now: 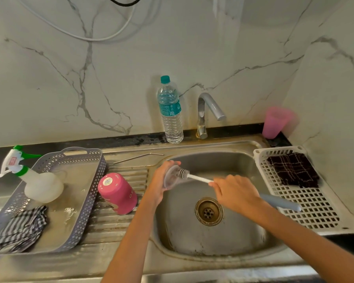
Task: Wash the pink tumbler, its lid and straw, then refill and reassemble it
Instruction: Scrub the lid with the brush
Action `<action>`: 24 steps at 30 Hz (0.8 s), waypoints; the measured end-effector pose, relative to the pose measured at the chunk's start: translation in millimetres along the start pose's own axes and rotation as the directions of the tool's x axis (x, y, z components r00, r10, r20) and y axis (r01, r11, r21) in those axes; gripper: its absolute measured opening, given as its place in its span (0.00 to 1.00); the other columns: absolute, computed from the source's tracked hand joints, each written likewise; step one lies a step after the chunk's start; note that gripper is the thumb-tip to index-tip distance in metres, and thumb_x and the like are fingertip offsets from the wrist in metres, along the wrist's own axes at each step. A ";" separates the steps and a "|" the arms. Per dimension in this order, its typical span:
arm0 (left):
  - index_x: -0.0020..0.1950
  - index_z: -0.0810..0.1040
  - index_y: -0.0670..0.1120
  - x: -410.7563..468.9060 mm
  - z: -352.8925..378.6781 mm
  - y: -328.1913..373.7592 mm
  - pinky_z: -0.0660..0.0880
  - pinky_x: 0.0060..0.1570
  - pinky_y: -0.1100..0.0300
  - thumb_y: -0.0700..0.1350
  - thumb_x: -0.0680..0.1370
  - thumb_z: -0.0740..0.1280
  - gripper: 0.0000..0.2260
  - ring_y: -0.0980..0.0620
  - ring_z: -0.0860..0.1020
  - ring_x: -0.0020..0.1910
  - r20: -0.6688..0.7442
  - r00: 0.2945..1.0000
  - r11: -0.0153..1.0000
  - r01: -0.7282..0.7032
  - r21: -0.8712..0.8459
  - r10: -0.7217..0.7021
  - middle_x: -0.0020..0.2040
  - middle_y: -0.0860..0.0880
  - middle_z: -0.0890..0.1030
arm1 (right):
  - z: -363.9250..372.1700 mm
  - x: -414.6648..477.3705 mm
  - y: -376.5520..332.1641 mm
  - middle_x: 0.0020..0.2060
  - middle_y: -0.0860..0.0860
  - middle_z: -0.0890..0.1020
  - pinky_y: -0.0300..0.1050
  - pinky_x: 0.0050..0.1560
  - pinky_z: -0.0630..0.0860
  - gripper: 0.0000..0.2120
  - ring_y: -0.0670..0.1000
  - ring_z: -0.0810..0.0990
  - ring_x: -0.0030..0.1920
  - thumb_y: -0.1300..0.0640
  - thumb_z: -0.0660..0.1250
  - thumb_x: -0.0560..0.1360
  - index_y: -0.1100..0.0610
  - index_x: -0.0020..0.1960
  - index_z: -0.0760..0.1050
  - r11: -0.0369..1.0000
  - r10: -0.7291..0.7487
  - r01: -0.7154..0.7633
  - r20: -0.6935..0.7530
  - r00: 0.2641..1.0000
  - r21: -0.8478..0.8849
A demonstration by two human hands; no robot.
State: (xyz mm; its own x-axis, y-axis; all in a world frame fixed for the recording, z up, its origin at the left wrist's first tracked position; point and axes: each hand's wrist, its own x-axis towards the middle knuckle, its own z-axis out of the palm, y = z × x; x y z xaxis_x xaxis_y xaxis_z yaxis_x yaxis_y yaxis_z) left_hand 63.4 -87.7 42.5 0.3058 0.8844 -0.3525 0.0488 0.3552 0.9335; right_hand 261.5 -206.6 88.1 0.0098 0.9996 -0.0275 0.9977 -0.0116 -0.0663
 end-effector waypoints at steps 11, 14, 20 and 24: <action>0.54 0.82 0.50 8.5 15.8 22.1 0.73 0.40 0.58 0.60 0.74 0.64 0.18 0.47 0.76 0.50 -0.001 1.000 0.991 -0.020 -0.130 0.020 0.52 0.44 0.80 | 7.6 6.4 -3.2 0.34 0.50 0.78 0.50 0.40 0.78 0.20 0.55 0.79 0.36 0.44 0.47 0.82 0.50 0.52 0.76 0.972 0.134 -0.131 -0.002 0.991 0.194; 0.55 0.82 0.47 12.6 19.8 23.9 0.77 0.36 0.57 0.63 0.64 0.69 0.27 0.45 0.78 0.48 -0.062 0.998 0.985 -0.014 -0.172 0.004 0.55 0.39 0.79 | 11.1 -10.8 -18.8 0.37 0.52 0.80 0.49 0.40 0.76 0.20 0.57 0.80 0.39 0.44 0.47 0.82 0.51 0.53 0.75 0.978 0.061 -0.068 0.041 0.997 0.199; 0.51 0.80 0.50 16.5 28.1 32.0 0.69 0.39 0.59 0.56 0.78 0.61 0.13 0.51 0.73 0.44 -0.077 0.997 0.986 -0.016 -0.169 0.003 0.46 0.48 0.78 | 4.5 25.1 0.1 0.34 0.50 0.78 0.49 0.37 0.77 0.20 0.55 0.79 0.34 0.44 0.47 0.82 0.52 0.50 0.74 0.962 0.146 -0.132 -0.042 0.988 0.238; 0.53 0.81 0.47 21.2 23.2 37.5 0.73 0.35 0.60 0.55 0.78 0.62 0.15 0.51 0.74 0.43 -0.105 0.994 0.974 -0.038 -0.223 0.015 0.47 0.47 0.77 | 16.0 5.1 -12.5 0.37 0.53 0.80 0.51 0.39 0.77 0.21 0.57 0.80 0.38 0.44 0.46 0.82 0.52 0.51 0.75 0.975 0.094 -0.089 -0.015 0.995 0.204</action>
State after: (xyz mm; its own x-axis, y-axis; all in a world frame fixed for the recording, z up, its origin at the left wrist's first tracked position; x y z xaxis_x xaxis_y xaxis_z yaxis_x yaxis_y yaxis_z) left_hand 93.8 -62.6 71.6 0.2048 0.9165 -0.3437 -0.1763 0.3799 0.9081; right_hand 248.0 -201.9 72.9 0.1044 0.9944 -0.0188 0.9582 -0.1057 -0.2657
